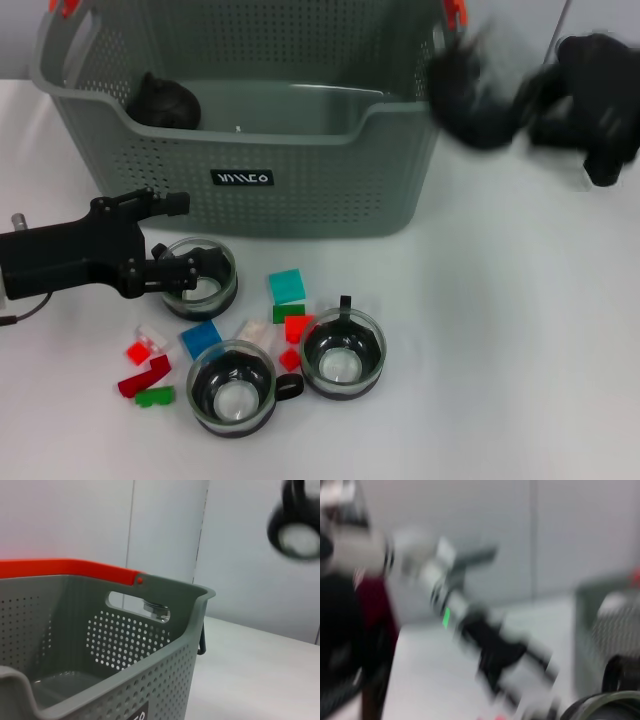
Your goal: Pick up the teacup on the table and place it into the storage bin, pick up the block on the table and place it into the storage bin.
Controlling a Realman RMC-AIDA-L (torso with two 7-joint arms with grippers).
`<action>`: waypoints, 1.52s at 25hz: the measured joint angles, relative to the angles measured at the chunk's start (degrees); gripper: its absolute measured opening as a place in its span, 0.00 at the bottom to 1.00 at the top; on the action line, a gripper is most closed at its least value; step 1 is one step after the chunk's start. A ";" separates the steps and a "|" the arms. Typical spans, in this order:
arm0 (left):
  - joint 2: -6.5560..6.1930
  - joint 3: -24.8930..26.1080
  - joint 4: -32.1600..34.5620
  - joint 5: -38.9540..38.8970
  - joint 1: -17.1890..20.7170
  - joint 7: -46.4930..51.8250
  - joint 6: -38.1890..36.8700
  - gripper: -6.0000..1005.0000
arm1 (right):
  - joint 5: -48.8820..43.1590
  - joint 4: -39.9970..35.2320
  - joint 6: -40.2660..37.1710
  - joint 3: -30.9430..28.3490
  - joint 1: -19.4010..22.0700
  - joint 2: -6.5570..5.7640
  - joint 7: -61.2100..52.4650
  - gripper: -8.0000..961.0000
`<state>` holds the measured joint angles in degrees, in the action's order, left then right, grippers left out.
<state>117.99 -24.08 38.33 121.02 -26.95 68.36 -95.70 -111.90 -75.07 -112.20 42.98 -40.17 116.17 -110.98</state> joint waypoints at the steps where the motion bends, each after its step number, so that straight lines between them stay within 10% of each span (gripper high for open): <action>1: 0.03 0.00 -0.01 0.00 -0.03 0.00 0.08 0.90 | 2.00 -0.01 0.71 -1.67 0.47 -0.14 -0.09 0.07; 10: 0.12 0.00 -0.32 -0.88 -0.48 0.25 0.18 0.90 | 3.02 -0.38 22.74 -0.67 -2.81 -0.03 -9.09 0.07; 21: 0.14 -0.01 -0.69 -2.37 -0.74 0.32 0.32 0.90 | -28.12 23.24 41.92 4.97 -27.17 -2.13 -17.47 0.07; 38: 0.90 0.00 -1.50 -2.85 -0.55 -0.04 0.35 0.90 | -28.46 42.50 52.95 11.13 -32.38 1.04 -4.66 0.07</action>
<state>118.89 -24.08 36.83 118.17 -27.50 68.32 -95.36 -140.36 -32.57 -59.25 54.11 -72.55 117.21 -115.64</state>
